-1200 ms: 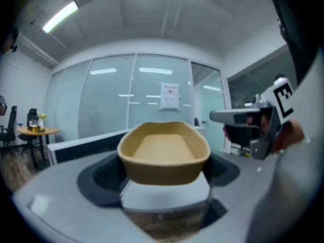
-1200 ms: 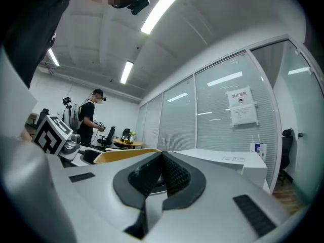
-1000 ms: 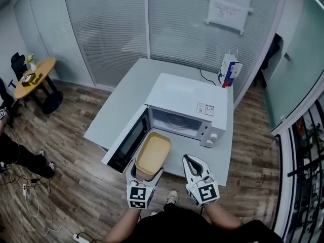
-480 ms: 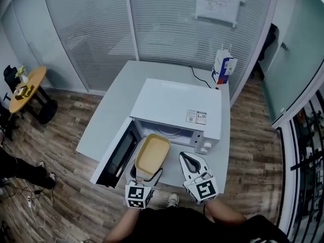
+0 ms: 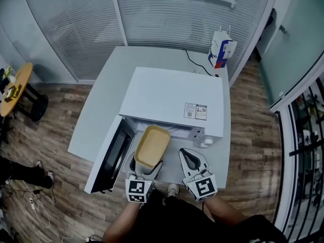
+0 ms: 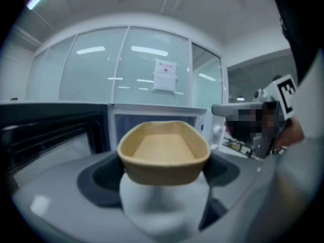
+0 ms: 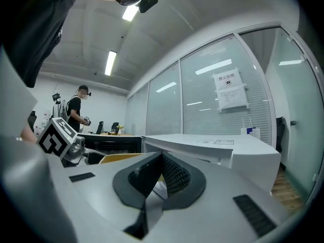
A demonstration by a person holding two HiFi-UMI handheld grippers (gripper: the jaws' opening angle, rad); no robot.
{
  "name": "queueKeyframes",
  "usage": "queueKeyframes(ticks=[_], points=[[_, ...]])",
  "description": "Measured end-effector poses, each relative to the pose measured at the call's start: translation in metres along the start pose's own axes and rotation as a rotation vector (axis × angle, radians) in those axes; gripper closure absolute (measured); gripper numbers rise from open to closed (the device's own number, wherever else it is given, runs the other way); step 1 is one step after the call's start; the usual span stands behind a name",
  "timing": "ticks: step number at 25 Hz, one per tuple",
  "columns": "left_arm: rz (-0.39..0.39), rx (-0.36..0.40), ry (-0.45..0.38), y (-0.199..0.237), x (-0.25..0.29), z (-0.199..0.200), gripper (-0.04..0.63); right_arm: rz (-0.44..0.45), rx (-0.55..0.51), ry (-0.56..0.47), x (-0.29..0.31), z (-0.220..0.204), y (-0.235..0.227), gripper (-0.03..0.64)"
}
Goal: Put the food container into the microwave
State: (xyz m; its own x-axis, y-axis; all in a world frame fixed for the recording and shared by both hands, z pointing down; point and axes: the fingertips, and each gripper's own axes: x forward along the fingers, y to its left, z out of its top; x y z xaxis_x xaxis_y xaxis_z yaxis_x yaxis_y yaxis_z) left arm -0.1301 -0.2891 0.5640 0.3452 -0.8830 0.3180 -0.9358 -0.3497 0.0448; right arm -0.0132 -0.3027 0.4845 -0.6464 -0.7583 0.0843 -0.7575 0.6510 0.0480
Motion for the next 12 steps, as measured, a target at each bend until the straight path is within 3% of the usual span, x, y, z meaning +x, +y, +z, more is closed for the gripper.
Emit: queueKeyframes(ticks=[12], points=[[-0.044, -0.019, 0.021, 0.013, 0.059, -0.020, 0.115, -0.048, 0.043, 0.105, 0.030, -0.049, -0.010, 0.611]])
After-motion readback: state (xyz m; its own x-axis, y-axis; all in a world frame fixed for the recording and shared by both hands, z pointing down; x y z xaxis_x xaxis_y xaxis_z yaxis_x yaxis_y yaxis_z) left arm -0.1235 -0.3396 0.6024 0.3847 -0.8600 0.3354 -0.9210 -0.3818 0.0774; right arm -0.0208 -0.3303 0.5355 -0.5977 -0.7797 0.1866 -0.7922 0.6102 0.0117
